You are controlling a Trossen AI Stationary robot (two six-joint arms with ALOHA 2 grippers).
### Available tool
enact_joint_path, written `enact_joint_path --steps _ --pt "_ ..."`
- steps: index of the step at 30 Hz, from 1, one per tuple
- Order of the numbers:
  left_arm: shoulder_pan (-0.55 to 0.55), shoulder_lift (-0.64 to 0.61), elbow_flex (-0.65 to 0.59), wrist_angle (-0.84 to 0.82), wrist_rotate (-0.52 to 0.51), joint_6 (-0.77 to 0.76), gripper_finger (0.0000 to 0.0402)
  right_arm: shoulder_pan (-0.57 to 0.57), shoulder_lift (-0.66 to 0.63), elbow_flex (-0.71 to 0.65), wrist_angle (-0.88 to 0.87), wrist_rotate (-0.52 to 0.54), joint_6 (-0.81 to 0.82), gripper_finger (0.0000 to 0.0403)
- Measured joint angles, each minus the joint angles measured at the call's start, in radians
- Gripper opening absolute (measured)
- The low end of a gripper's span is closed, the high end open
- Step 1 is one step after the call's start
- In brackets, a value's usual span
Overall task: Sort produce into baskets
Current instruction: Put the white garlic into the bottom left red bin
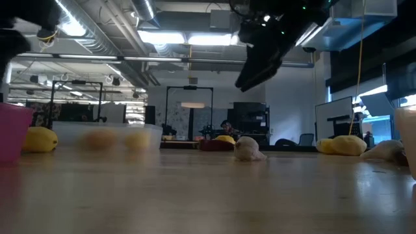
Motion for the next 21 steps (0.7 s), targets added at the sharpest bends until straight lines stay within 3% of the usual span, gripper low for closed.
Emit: enact_joint_path --steps 5,10,14,21 --pt "0.066 -0.006 0.011 0.051 -0.022 0.124 0.0278 0.0 0.005 0.0 -0.047 0.049 0.037 0.0346" --pt "0.119 -0.026 0.011 0.169 -0.043 0.256 0.0278 0.008 0.008 0.0 -0.118 -0.071 -0.01 0.0346" --pt "0.147 -0.031 0.011 0.251 -0.074 0.355 0.0279 0.01 0.008 0.0 -0.169 -0.099 -0.015 0.0346" --pt "0.172 -0.031 0.009 0.358 -0.125 0.482 0.0279 0.036 0.014 -0.118 -0.074 -0.18 -0.053 0.0346"
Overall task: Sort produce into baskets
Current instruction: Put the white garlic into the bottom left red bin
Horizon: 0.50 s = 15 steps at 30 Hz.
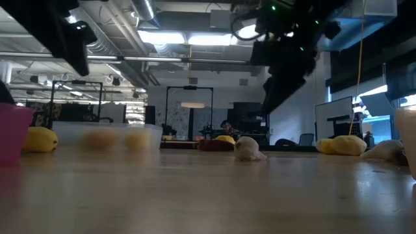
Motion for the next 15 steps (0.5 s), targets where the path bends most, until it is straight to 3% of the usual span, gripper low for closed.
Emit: enact_joint_path --steps 9,15 --pt "0.008 0.0 -0.001 0.074 -0.125 0.055 0.0279 0.059 0.01 -0.198 0.232 0.017 -0.065 0.0346" --pt "0.008 0.0 -0.002 0.129 -0.225 0.043 0.0279 0.053 0.011 -0.233 0.302 0.02 -0.067 0.0344"
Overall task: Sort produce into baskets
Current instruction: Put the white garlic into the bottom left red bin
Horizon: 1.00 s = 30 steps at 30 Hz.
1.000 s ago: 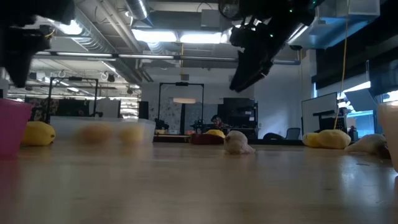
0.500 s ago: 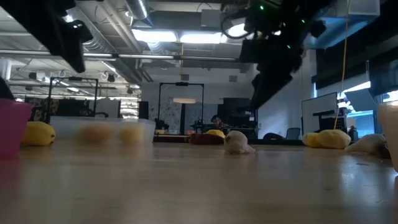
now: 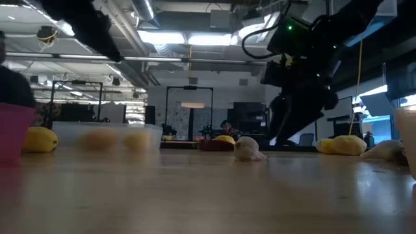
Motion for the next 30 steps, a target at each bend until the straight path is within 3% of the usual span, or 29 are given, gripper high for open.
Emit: enact_joint_path --steps 6,11,19,30 --pt "0.0 0.0 0.0 0.093 -0.069 -0.001 0.0279 0.002 0.038 0.003 0.063 -0.03 -0.046 0.0297" --pt "0.0 0.003 -0.001 0.145 -0.075 -0.001 0.0279 0.002 0.086 0.002 0.104 -0.093 -0.077 0.0244" --pt "0.0 0.01 -0.002 0.179 -0.076 -0.002 0.0279 0.002 0.112 0.002 0.154 -0.095 -0.158 0.0178" --pt "0.0 0.01 -0.002 0.222 -0.077 0.055 0.0278 -0.033 0.143 0.002 0.174 -0.08 -0.227 0.0129"
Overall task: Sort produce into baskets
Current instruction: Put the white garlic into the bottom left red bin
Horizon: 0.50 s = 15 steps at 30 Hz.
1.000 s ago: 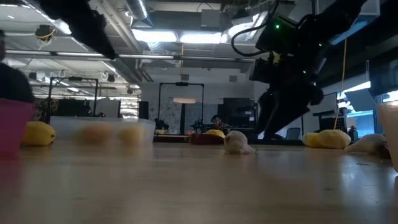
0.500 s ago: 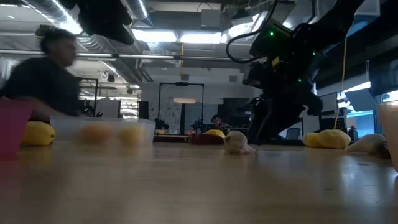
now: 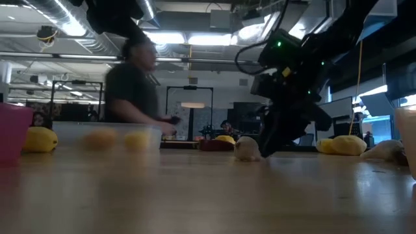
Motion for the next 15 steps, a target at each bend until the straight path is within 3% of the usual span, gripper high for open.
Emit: enact_joint_path --steps 9,15 --pt "0.001 0.0 0.0 0.003 -0.001 0.001 0.0278 -0.032 0.062 0.001 0.075 -0.104 0.018 0.0099" --pt "0.001 0.001 0.0 0.026 -0.001 -0.002 0.0278 -0.03 0.056 0.001 0.06 -0.112 0.029 0.0021"
